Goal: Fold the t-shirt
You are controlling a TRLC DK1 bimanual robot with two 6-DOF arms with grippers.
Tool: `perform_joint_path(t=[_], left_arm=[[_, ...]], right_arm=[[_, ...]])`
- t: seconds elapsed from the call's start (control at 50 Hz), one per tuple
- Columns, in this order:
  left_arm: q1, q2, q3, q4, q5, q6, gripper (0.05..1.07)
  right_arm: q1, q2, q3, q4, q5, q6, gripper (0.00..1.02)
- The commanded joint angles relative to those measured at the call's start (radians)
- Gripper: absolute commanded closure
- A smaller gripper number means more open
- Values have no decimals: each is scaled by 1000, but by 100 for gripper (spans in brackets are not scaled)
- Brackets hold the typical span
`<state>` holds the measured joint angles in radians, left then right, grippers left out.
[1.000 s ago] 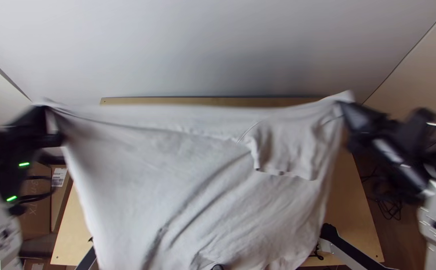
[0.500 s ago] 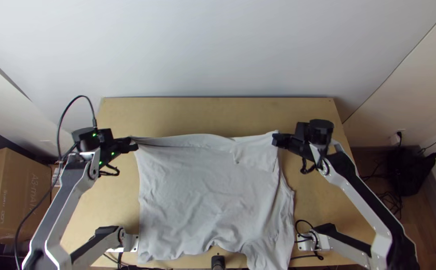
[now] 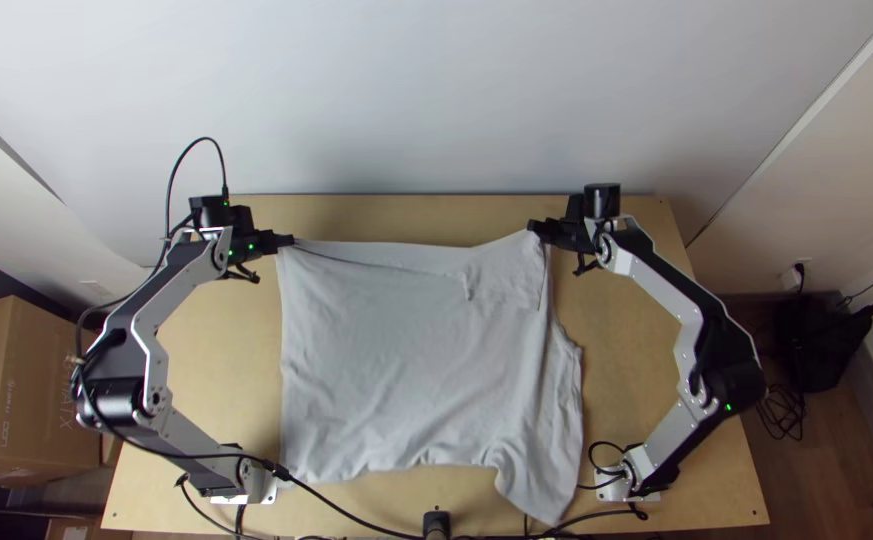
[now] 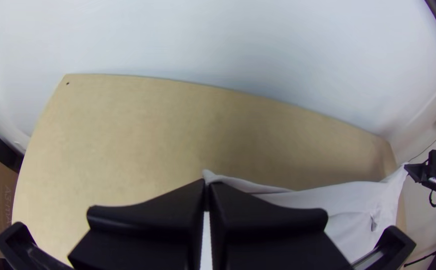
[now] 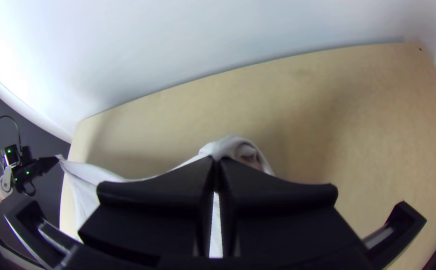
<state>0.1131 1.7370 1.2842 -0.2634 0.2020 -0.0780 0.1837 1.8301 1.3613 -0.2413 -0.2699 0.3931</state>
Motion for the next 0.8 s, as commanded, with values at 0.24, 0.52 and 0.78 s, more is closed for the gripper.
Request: perform_joint_path(t=[0.24, 0.52, 0.78], left_arm=[[5, 266, 342, -122, -4, -8, 105], [-1, 297, 426, -198, -3, -46, 105], [-29, 288, 517, -316, -4, -78, 105]], right_arm=[[-75, 336, 441, -162, 34, 1, 100], [-81, 518, 759, -342, 52, 26, 100], [-92, 594, 943, -515, 54, 87, 100]])
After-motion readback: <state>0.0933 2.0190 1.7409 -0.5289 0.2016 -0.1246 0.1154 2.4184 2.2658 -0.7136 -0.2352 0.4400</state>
